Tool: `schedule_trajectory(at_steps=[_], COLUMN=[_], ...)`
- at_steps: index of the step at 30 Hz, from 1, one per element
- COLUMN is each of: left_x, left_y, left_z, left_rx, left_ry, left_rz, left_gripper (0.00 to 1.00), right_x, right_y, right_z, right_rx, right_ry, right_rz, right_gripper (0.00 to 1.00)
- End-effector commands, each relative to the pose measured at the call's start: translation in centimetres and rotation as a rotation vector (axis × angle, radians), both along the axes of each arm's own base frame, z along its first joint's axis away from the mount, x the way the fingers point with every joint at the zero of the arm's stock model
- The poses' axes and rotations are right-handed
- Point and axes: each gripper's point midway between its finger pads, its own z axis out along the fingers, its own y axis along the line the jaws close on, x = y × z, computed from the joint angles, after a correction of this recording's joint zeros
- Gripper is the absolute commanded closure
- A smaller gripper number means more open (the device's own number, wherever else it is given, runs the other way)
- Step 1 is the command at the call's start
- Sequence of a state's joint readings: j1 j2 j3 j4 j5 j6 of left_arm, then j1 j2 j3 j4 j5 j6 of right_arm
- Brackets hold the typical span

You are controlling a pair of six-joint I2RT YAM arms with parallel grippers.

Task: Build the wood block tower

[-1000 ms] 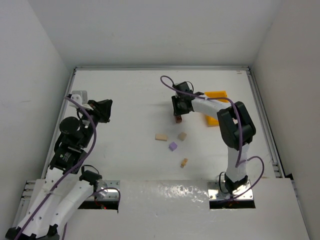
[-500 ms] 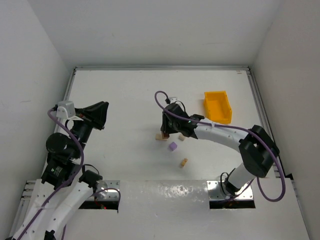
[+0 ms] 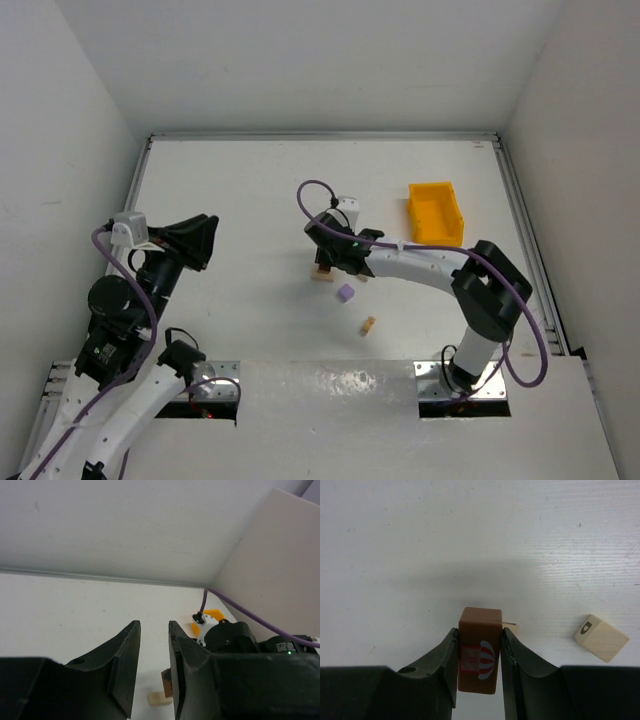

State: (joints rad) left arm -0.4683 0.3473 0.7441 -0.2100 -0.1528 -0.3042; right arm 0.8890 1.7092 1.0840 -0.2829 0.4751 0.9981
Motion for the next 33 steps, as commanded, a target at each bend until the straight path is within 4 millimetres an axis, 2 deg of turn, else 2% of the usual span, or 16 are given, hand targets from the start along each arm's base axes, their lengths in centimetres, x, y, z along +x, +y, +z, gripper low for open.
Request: schedule_trajectory(at_steps=[1,7,11,20,33], left_x=[-0.6,-1.5,-2.2,-2.8,-2.8], left_y=[-0.3,0.2,0.2,0.1,0.2], left_z=[-1.8,-2.0,-1.3,-1.0,-1.1], left_rx=[0.027,0.032,0.02,0.014,0.017], left_ry=[0.048,0.038,0.012,-0.005,-0.005], left_rz=[-0.02,-0.017,-0.033,-0.05,-0.05], left_gripper=[0.73,0.73,0.73,0.73,0.73], right_x=[0.9,0.9,0.8,0.1,-0.4], right_y=[0.4,0.6,1.3,3.0,1.5], right_z=[0.4,-0.4,-0.6,-2.3,-3.0], right_rx=[0.002,-0.04,-0.053,-0.056,-0.09], right_ry=[-0.022,-0.014,-0.011,0.027,0.025], right_rz=[-0.084,-0.096,-0.085,-0.076,-0.1], right_gripper=[0.84,0.83,0.82,0.81,0.8])
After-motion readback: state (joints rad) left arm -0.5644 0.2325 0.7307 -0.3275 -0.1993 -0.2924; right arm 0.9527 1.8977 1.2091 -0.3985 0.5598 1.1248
